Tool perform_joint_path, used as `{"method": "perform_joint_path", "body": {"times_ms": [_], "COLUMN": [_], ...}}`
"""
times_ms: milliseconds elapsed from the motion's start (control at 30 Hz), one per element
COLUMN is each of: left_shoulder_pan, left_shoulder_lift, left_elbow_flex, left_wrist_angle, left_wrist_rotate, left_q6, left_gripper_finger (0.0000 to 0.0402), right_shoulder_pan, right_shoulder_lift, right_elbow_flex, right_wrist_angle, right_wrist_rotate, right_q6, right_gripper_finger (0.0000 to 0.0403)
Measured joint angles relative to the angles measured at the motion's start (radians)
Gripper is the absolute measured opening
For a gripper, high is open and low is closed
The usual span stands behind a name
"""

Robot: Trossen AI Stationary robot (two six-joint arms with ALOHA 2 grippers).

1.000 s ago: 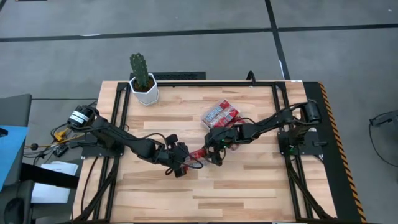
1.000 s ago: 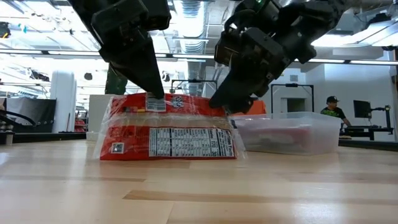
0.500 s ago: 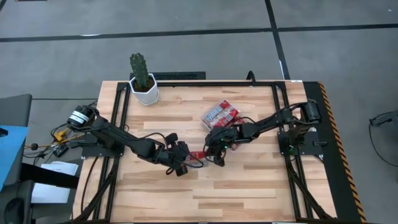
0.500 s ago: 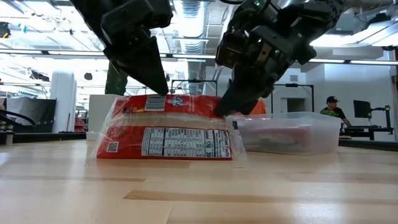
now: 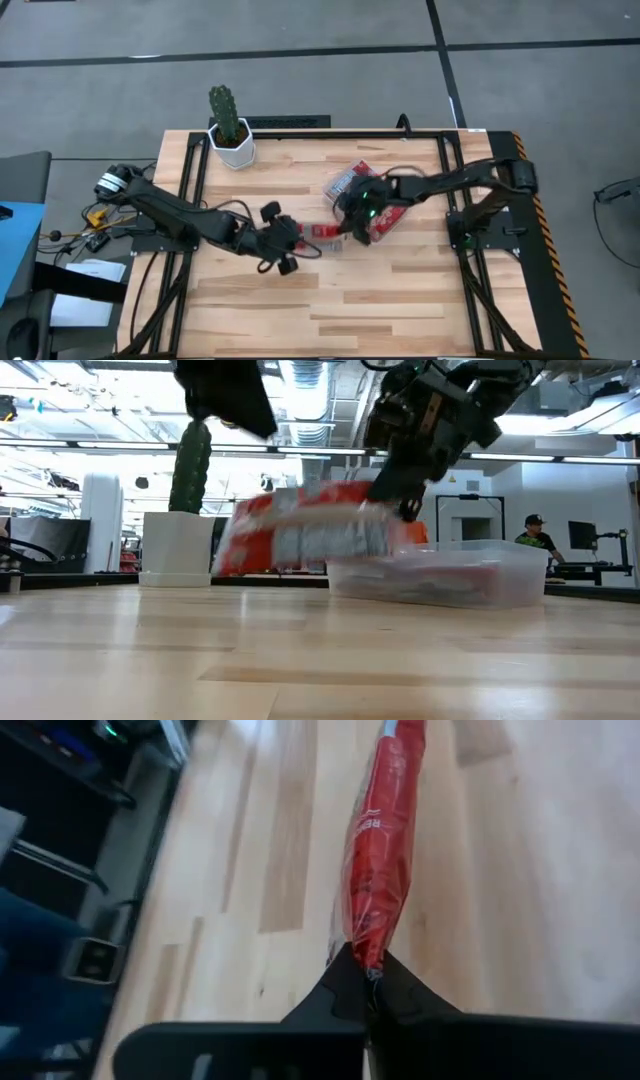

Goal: Sort popcorn bags into baskets
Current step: Put the red popcorn bag into the transparent bin

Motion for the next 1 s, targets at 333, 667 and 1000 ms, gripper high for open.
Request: {"method": "perform_joint_path", "body": {"times_ms": [333, 667, 1000], "left_shoulder_pan": [0.024, 0.064, 0.092], "left_shoulder_lift": [-0.118, -0.111, -0.111], "left_elbow_flex": [0.029, 0.028, 0.028], "left_wrist_angle": [-0.079, -0.136, -0.146], "left_wrist_rotate": [-0.124, -0.097, -0.088], "left_q6": [0.003, -0.003, 0.003], "left_gripper_finger": [0.0112, 0.0114, 0.0114], "right_shoulder_pan": [-0.320, -0.554, -0.587], "right_shoulder_lift": [-0.268, -0.180, -0.020], "right_elbow_flex": [0.146, 0.353, 0.386], "right_wrist_angle": [-0.710, -1.318, -1.515], "right_wrist_rotate": [-0.136, -0.184, -0.153], "right_q6": [-0.366, -0.772, -0.936], "right_gripper_finger": [0.0008, 0.0008, 0.0009]}}
